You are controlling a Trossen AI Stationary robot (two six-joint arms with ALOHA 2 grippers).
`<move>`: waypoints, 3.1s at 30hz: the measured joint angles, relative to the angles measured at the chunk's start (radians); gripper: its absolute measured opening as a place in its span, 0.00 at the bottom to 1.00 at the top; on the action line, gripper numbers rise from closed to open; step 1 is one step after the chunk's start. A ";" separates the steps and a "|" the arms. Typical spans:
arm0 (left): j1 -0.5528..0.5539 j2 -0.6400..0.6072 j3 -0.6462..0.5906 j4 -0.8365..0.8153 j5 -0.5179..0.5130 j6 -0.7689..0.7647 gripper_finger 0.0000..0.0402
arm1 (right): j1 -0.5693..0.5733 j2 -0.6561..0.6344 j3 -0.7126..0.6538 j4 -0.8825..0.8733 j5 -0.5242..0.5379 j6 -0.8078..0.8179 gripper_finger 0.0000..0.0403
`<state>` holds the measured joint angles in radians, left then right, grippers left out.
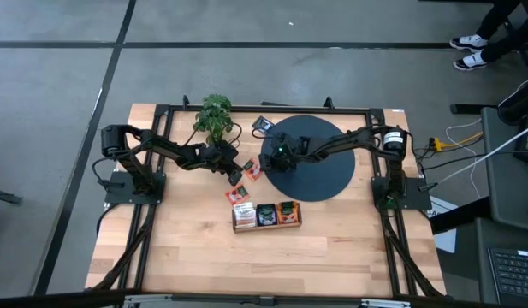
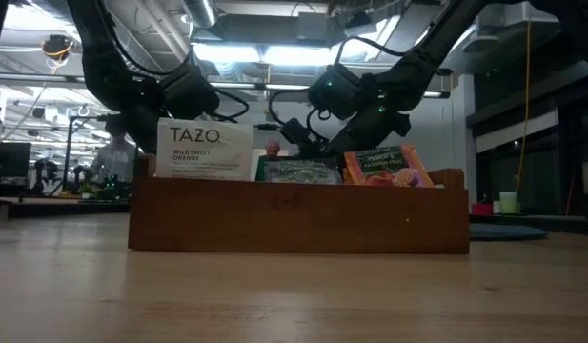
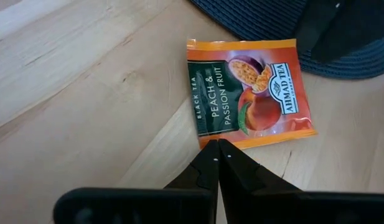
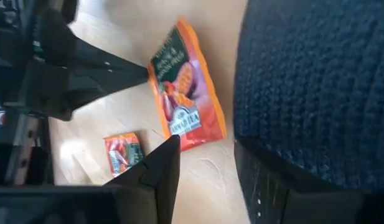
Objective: Pick & Place Tea
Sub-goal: Put the right orange tea bag into the right section of the wooden organizer
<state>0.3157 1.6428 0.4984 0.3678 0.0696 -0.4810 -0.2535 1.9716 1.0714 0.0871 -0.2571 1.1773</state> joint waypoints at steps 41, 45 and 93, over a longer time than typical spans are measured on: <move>0.003 0.104 0.006 0.099 0.059 -0.123 0.01 | -0.005 0.015 0.000 -0.007 -0.008 -0.005 0.27; 0.003 0.104 0.006 0.101 0.052 -0.133 0.01 | -0.005 0.015 0.000 0.002 -0.025 -0.006 0.24; 0.049 -0.425 0.002 -0.023 0.468 -0.205 0.41 | 0.102 -0.326 -0.001 -0.141 -0.051 -0.374 0.01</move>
<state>0.3645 1.2177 0.5003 0.3446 0.5374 -0.6862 -0.1513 1.6455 1.0706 -0.0537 -0.3086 0.8035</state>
